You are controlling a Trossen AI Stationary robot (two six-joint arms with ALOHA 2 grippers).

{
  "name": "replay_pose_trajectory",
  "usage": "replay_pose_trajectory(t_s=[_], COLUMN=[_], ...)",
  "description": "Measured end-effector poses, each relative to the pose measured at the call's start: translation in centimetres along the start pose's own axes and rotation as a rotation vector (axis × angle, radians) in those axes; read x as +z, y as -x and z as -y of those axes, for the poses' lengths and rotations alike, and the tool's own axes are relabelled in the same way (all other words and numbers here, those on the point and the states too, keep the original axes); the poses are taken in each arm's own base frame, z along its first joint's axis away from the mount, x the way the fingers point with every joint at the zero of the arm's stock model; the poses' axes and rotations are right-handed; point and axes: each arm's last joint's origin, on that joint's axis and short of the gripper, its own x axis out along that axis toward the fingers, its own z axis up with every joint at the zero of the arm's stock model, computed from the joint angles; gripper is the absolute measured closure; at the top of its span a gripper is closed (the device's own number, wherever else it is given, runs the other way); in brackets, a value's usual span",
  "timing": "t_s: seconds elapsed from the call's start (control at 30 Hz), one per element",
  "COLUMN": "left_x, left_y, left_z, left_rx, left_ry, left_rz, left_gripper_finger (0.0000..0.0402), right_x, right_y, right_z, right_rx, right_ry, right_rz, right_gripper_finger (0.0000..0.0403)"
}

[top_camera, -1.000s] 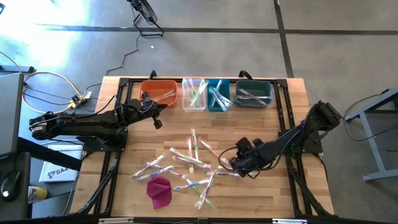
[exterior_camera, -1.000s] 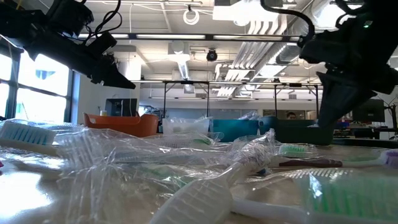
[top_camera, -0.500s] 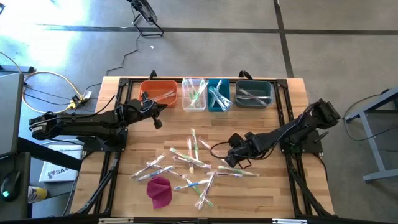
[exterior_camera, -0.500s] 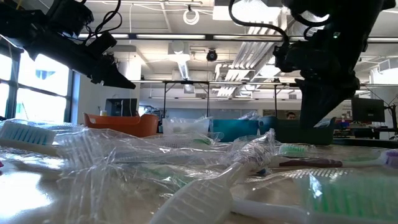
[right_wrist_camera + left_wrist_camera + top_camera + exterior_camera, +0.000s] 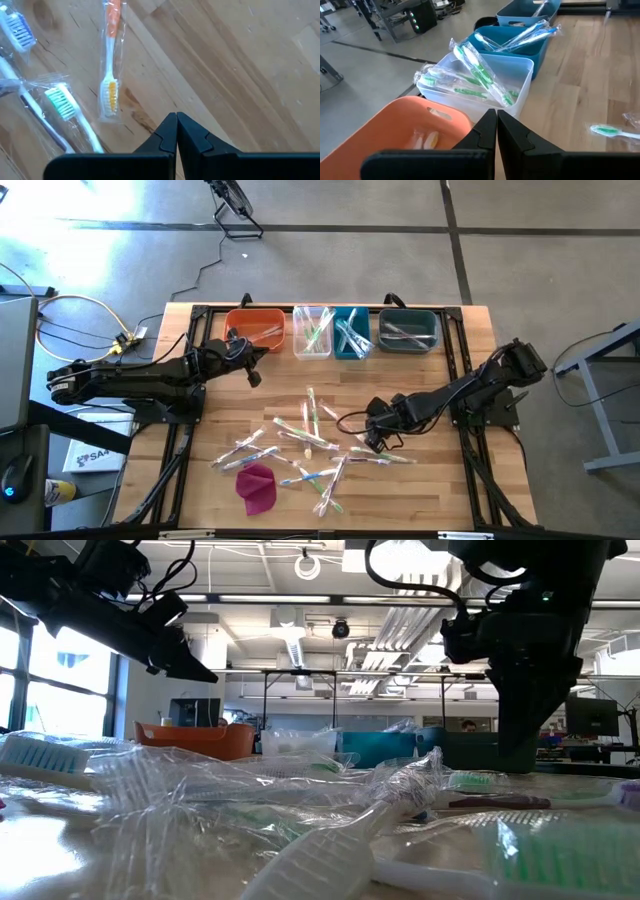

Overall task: Pick & Place Toothbrushes
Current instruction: Put the green toothbrush into the transparent bin

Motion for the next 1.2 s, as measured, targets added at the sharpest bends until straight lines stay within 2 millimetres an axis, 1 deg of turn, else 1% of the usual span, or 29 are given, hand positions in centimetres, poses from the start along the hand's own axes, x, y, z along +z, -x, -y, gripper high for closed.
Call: replay_pose_trajectory(t_s=[0.2, 0.53, 0.8, 0.97, 1.1, 1.2], left_x=[0.0, 0.0, 0.0, 0.0, 0.0, 0.0], left_y=[0.0, 0.0, 0.0, 0.0, 0.0, 0.0], left_z=[0.0, 0.0, 0.0, 0.0, 0.0, 0.0], left_rx=[0.000, 0.000, 0.000, 0.000, 0.000, 0.000], left_ry=[0.030, 0.030, 0.027, 0.026, 0.027, 0.027], left_rz=[-0.001, -0.002, -0.001, -0.001, 0.000, 0.000], left_gripper_finger=[0.0392, 0.0392, 0.0392, 0.0392, 0.0392, 0.0392], right_x=[0.0, 0.0, 0.0, 0.0, 0.6, 1.2], right_y=[0.0, 0.0, 0.0, 0.1, 0.7, 1.6], right_z=[0.0, 0.0, 0.0, -0.1, -0.8, -1.7], right_rx=[0.000, 0.000, 0.000, 0.002, 0.034, 0.072], right_ry=[0.002, 0.064, -0.024, -0.028, -0.032, 0.010], right_rz=[0.000, 0.003, 0.005, 0.002, 0.017, 0.037], right_gripper_finger=[0.0401, 0.0400, 0.0400, 0.0400, 0.0400, 0.0400])
